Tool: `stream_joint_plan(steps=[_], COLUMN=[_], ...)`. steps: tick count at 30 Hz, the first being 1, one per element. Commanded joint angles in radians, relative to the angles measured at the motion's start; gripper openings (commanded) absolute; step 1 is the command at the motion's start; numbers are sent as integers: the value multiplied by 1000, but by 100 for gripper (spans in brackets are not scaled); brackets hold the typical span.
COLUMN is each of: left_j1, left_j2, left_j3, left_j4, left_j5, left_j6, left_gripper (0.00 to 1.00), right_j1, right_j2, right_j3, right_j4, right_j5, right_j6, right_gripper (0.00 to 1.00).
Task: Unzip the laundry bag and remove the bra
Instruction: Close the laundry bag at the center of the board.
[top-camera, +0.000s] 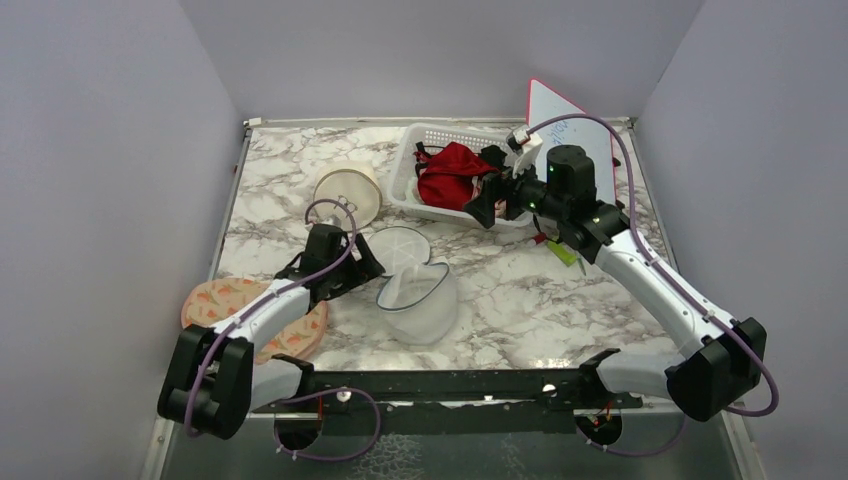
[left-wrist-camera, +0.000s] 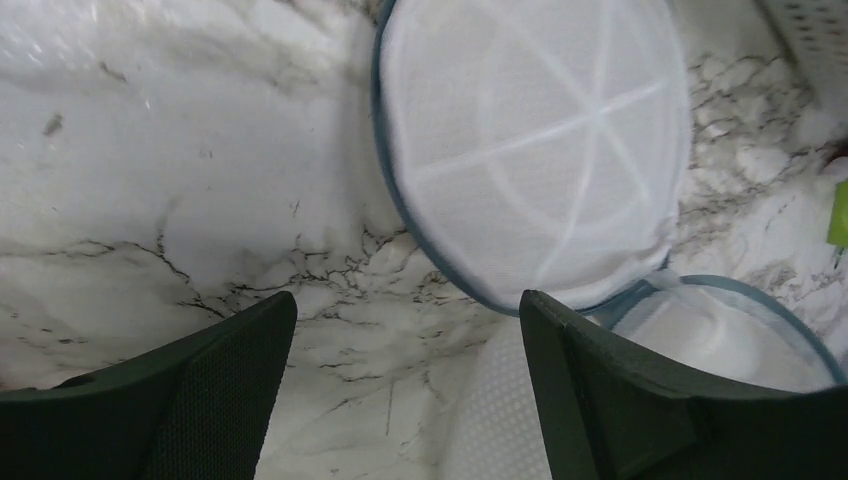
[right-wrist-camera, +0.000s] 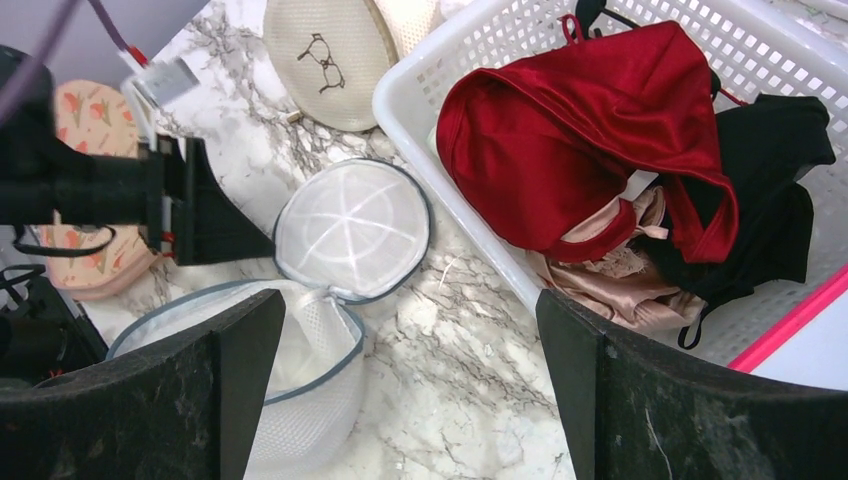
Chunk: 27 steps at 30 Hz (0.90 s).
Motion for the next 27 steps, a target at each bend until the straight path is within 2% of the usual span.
stream_joint_plan(steps=[1,6,11,14,18,27], left_j1=[8,13,16,17,14,-19], left_j2=[62,220,355,351,281,-27], left_j3=[-78,-76,-15,0,7,-87], left_j4=[267,428,491,504,527,634], left_j5=[84,103,118,68,76,109], left_j6=[-141,-151,-144,-107,-32,148], left_gripper=[67,55,36,20,1,0], right_j1=[5,5,6,5,5,6], right_j2=[-33,-38,-74,-88,-92,-118], right_j3=[4,34,41,39,36,20], right_j4=[0,-5,-11,-20,-40,-63], right_j5=[-11,-12,-5,-4,-16,-14], right_j6=[12,21,32,37,43,50], right_gripper=[95,94,94,94,94,93])
